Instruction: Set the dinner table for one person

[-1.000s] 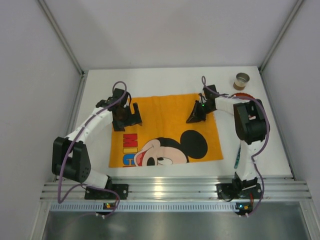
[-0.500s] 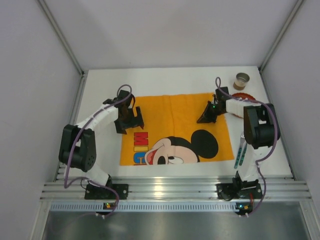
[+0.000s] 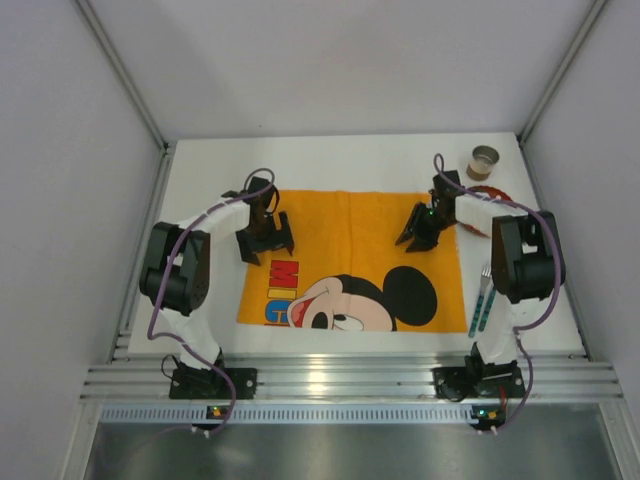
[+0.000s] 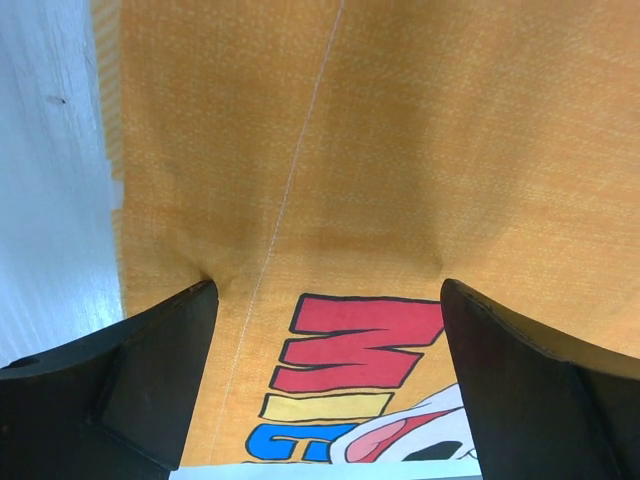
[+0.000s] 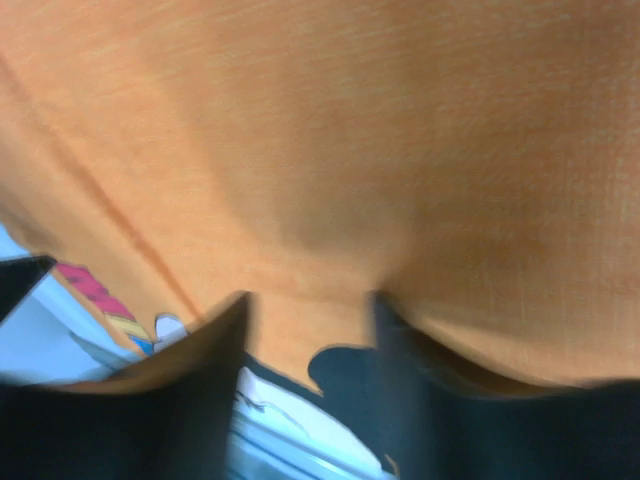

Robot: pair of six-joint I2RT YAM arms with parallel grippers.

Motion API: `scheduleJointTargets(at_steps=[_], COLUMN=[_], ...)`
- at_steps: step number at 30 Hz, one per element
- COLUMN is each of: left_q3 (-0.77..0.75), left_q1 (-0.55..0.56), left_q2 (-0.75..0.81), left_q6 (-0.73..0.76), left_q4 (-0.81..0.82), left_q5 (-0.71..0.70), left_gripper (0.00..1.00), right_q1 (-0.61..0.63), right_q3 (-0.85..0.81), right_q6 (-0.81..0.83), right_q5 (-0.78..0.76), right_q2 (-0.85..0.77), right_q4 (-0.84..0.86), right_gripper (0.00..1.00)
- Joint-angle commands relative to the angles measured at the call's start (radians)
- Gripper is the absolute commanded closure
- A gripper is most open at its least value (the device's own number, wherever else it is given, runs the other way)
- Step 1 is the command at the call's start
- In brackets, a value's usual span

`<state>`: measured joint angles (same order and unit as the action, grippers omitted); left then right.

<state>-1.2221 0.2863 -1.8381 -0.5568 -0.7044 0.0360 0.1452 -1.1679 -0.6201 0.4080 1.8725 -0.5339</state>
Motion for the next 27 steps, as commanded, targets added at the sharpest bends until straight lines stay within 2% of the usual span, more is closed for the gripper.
scheduleJointTargets(at_steps=[1,2,3,4,5,7,8,11,17,21,27], left_q3=[-0.079,-0.094,-0.123,-0.134,-0.142,-0.143,-0.125,-0.084,0.071,0.142,0.202], left_q1=[-0.006,-0.006,-0.006,-0.007,-0.006,-0.006,-0.006,-0.006,-0.004,-0.003,-0.004], left_q2=[0.043,0.084,0.108,0.131,0.181,0.230,0.282,0.374,0.568,0.686,0.849], left_q6=[-0.017,-0.020,-0.023,-0.023,-0.025,-0.040,-0.048,-0.089,-0.161,-0.176,-0.190], left_q4=[-0.022,-0.041,-0.061,-0.082,-0.110,-0.133,-0.147,-0.158,-0.187,-0.239,-0.357], left_q5=[-0.014,-0.025,-0.027,-0.027,-0.057,-0.061,-0.056,-0.042,0.050,0.056,-0.004], left_gripper=[0.01,0.01,0.02,0.02,0.01,0.02,0.01,0.01,0.01,0.01,0.02], right_q1=[-0.009,-0.009,-0.009,-0.013,-0.016,-0.022,-0.021,-0.053,-0.232,-0.245,-0.220], right_q3=[-0.171,-0.273,-0.330,-0.390,-0.508,-0.613,-0.695,-0.730,-0.739,-0.802,-0.963], right_q6=[0.045,0.054,0.078,0.092,0.120,0.152,0.181,0.212,0.213,0.247,0.267], right_q5=[-0.014,-0.032,-0.085,-0.112,-0.171,-0.245,-0.364,-0.532,-0.425,-0.414,-0.466], right_q2=[-0.104,-0.119,-0.134,-0.139,-0.138,-0.116,-0.107,-0.075,0.079,0.186,0.330], right_q4=[-0.122,-0.158,-0.234,-0.271,-0.308,-0.402,-0.428,-0.460,-0.477,-0.479,-0.554], right_gripper=[0.29,0.18,0.01,0.00,0.00,0.00,0.00,0.00,0.00,0.12,0.19])
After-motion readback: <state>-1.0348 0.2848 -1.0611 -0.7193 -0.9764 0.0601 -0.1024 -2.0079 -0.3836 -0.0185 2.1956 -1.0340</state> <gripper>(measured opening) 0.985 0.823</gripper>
